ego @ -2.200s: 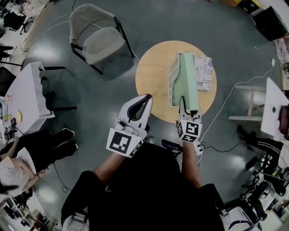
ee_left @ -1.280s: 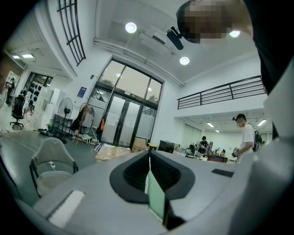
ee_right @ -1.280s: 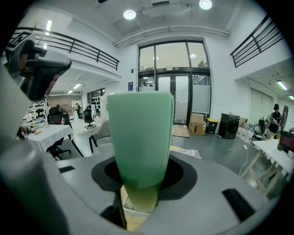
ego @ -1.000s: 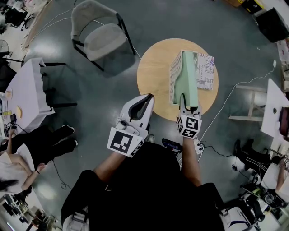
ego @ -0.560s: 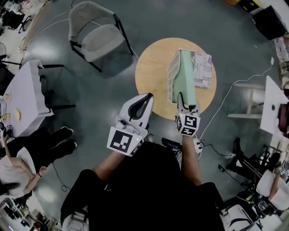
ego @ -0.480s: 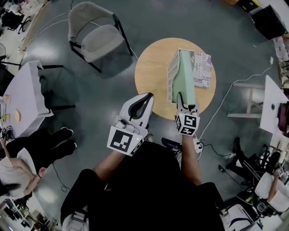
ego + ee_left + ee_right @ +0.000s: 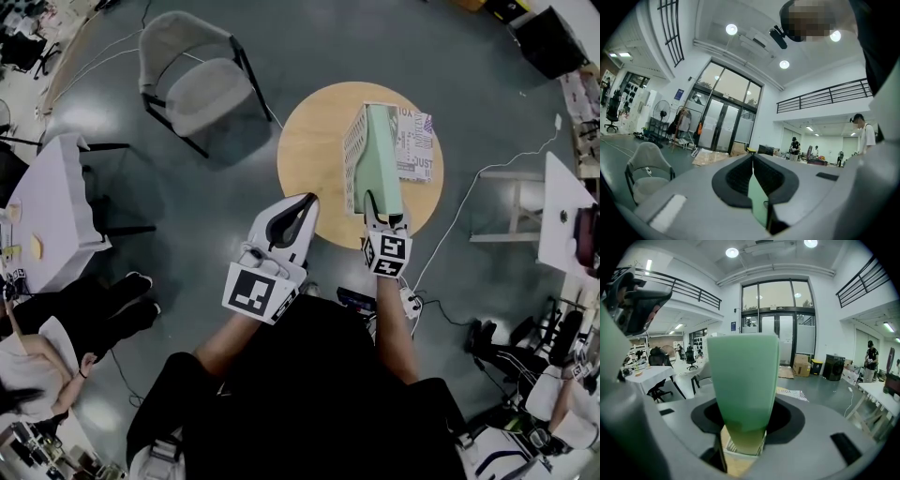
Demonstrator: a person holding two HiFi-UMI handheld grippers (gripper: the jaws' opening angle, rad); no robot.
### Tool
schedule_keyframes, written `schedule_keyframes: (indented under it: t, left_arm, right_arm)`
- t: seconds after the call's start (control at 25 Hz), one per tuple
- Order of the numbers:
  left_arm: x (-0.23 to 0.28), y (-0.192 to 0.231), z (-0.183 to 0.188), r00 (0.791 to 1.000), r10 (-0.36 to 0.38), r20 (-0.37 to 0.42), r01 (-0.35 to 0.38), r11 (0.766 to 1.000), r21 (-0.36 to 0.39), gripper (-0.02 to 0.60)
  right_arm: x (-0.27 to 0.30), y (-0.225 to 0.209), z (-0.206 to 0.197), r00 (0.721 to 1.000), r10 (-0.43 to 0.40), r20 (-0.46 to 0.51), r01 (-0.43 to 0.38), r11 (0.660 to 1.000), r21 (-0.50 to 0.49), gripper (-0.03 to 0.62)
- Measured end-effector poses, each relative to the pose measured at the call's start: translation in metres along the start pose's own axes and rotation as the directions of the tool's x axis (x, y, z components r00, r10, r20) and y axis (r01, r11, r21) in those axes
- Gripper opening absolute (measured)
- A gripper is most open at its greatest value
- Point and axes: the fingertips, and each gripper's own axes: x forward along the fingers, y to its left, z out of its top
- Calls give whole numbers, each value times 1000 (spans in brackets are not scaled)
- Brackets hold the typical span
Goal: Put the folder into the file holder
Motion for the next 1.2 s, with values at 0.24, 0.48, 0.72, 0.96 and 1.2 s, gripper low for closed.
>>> schedule_keyframes:
  t: [0.24, 0.48, 0.72, 0.96, 1.2]
  left_arm:
    - [-9, -11, 6, 1000, -2, 17, 2, 1000, 11, 11]
    - [-23, -30, 6, 999, 3, 33, -4, 1000, 20, 11]
    - [-43, -58, 9, 998, 5, 55, -7, 999, 39, 11]
    - [-71, -92, 8, 997, 7, 77, -12, 998, 59, 11]
    - [-105, -127, 6, 995, 9, 95, -16, 997, 73, 11]
  right_arm:
    - [-9, -1, -1, 1000, 8, -5, -8, 1000, 5, 204]
    - [-30, -5, -7, 1000, 14, 5, -14, 999, 29, 213]
    - [-59, -8, -13, 1000, 16, 26, -17, 999, 49, 216]
    - [-101, -12, -23, 1000, 4, 29, -6, 998, 66, 210]
    - [-152, -7, -29, 999, 2, 39, -7, 993, 116, 189]
